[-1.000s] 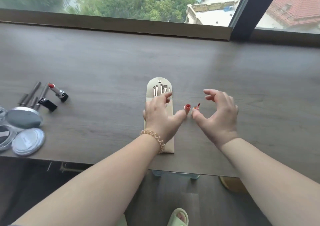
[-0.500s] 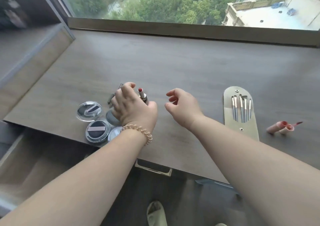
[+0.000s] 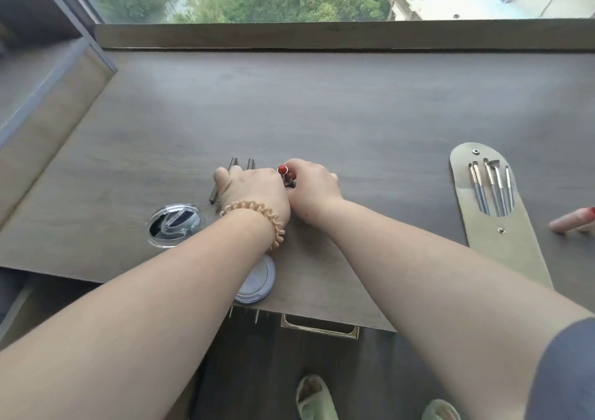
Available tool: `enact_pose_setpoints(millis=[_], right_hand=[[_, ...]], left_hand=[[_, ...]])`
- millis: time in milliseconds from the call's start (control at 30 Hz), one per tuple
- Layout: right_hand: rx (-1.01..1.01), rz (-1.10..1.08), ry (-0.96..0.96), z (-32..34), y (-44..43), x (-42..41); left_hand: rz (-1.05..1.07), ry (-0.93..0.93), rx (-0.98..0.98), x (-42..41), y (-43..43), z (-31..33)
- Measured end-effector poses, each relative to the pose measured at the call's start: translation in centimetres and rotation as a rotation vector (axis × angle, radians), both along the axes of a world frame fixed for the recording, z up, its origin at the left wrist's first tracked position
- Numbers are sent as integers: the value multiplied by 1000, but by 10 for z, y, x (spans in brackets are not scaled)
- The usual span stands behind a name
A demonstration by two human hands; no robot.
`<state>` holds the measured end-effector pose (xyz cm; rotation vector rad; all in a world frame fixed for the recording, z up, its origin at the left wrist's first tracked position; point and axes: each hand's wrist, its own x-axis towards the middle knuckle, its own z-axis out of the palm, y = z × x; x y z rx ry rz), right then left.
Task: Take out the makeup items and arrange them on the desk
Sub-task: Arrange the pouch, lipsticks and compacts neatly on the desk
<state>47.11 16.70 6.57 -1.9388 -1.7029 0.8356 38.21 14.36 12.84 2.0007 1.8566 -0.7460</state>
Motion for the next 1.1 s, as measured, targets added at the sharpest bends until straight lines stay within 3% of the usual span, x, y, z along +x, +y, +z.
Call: enact_pose_setpoints(millis=[67,133,400,533,700,833,967,1100], right_hand=[[51,-44,0,-2,-3,1],[121,-105,12,0,-12,9],[297,-314,-7,40,-61,109],[428,-436,-54,61,-106,185],[600,-750,-87,67,-171,277],[494,-841,-77,50,-218,353],[278,-696,0,21,-242,401],[190,-572,73,5,-240,415]], left_hand=[[-74,7,390,-1,3,0],[-77,-46,502,6,4,-2],[-125,-376,620,93,-21,7],[-157,-702,540,166,-59,13],[-247,-918,376,248,-120,11],[-379,-874,316,321,-167,-2],[-303,-826,371,374,-188,-27],[-167,-819,483,391,-189,-49]])
